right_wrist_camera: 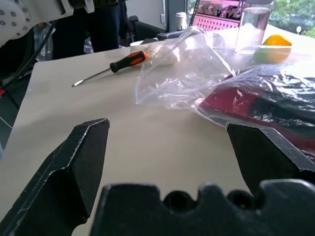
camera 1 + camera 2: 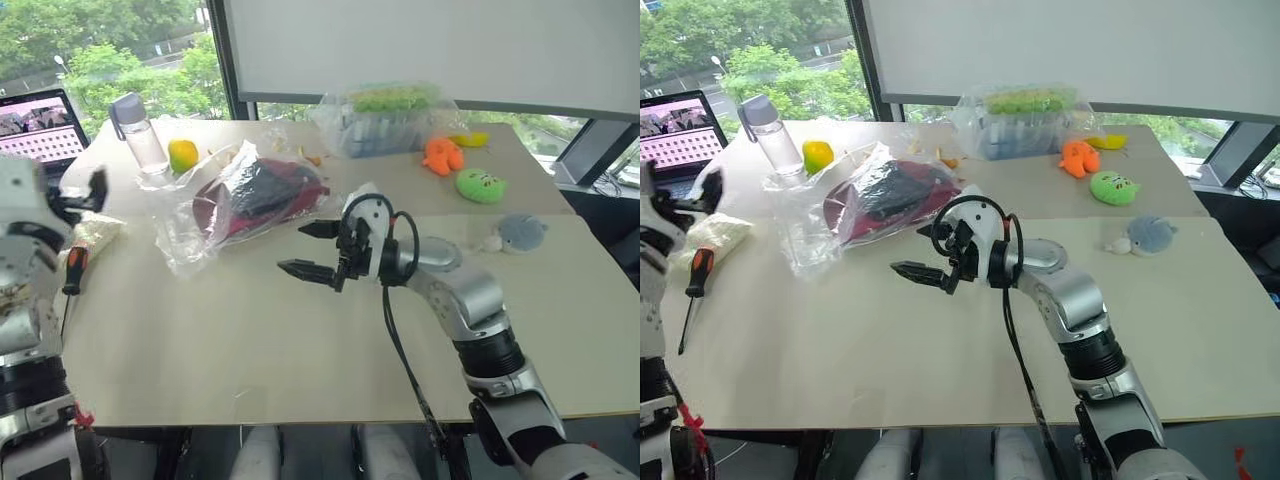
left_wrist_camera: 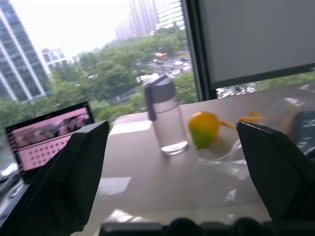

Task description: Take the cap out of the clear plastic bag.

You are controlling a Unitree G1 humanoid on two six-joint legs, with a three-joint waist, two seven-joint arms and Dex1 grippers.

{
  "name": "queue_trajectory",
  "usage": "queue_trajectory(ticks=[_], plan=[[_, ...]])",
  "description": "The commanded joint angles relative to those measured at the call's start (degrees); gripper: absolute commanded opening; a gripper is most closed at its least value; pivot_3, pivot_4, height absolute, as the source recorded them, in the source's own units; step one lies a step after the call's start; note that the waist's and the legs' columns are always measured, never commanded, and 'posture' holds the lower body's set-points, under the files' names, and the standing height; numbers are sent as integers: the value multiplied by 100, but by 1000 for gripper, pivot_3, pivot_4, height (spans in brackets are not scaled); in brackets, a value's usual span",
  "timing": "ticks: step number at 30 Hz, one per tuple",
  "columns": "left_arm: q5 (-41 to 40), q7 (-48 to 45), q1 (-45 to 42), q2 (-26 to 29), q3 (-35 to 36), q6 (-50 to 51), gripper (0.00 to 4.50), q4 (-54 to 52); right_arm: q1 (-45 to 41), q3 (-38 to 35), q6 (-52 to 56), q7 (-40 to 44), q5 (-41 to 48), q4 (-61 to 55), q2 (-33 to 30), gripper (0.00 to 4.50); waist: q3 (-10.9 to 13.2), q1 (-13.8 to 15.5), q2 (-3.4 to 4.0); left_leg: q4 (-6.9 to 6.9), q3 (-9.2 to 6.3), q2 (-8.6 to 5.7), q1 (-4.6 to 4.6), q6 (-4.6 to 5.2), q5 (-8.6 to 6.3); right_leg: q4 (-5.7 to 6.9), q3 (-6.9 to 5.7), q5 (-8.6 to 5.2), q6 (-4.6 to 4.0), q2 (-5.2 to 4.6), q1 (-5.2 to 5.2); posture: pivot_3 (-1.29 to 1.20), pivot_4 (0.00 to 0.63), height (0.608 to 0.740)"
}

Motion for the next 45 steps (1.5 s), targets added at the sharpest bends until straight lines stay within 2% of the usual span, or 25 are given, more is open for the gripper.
queue_trajectory(ticks=[1, 5, 8, 11, 15, 20, 27, 32, 41, 45], plan=[[-487, -647, 20, 502, -151, 1089, 4432, -532, 16, -77, 216, -191, 52, -31, 61, 4500, 2, -31, 3, -1, 0, 0, 0, 0, 0, 0, 0, 0, -1, 1, -1, 0, 150, 740], [-1655, -1403, 249, 985, 126, 2702, 4432, -1077, 32, -157, 402, -361, 93, 128, 141, 4500, 4, -99, 5, -6, 0, 2, 3, 1, 0, 4, 1, -6, -7, 2, -4, 0, 150, 740], [-2466, -1982, 544, 1314, 595, 3514, 4432, -1351, -39, -476, 732, -660, 341, 431, 429, 4500, 5, -141, 5, -7, 0, 8, 0, 1, 0, 5, 0, -7, -10, 6, -7, 0, 150, 740], [-2639, -2601, 1061, 1586, 928, 3446, 4432, -1733, -185, -1077, 1293, -1123, 766, 1095, 954, 4500, 6, -156, 6, -12, 0, 19, 3, 1, 0, 6, 0, -10, -16, 16, -12, 0, 150, 740], [-3020, -2676, 1206, 1574, 1260, 3618, 4432, -2001, -452, -1674, 1562, -1589, 1125, 2101, 1689, 4500, 8, -106, 10, -29, 0, 41, 11, 1, 0, 9, -8, -19, -47, 32, -12, 0, 150, 740], [-3172, -2501, 1402, 1507, 1434, 3750, 4432, -2294, -1241, -2462, 918, -1926, 1326, 3951, 2307, 4500, 11, -115, 14, -29, 0, 65, 11, 1, 0, 3, -2, -15, -56, 63, -13, 0, 150, 740], [-3335, -2233, 1703, 1474, 1770, 3910, 4432, -2570, -2675, -3470, -900, -2257, 1361, 6865, 2424, 4500, 13, -180, 17, -36, 0, 77, 11, 1, 0, -1, 2, -11, -61, 77, -16, 0, 150, 740], [-3402, -2046, 1893, 1480, 1979, 4015, 4432, -2774, -3320, -3636, -1724, -2278, 1132, 7894, 2588, 4500, 13, -247, 17, -52, 0, 80, 10, 2, -1, -4, 1, -14, -67, 81, -20, 0, 150, 740], [-3688, -1697, 2097, 1419, 2265, 4181, 4432, -3134, -3565, -3662, -2275, -2565, 696, 8375, 2714, 4500, 14, -282, 19, -50, 0, 79, 10, 1, -1, -4, 2, -14, -67, 80, -19, 0, 150, 740], [-3648, -1553, 2158, 1342, 2337, 4105, 4432, -3031, -3598, -3115, -2351, -1920, 92, 8241, 2536, 4500, 14, -284, 19, -50, 0, 79, 10, 1, -1, -4, 2, -14, -67, 80, -20, 0, 150, 740]])
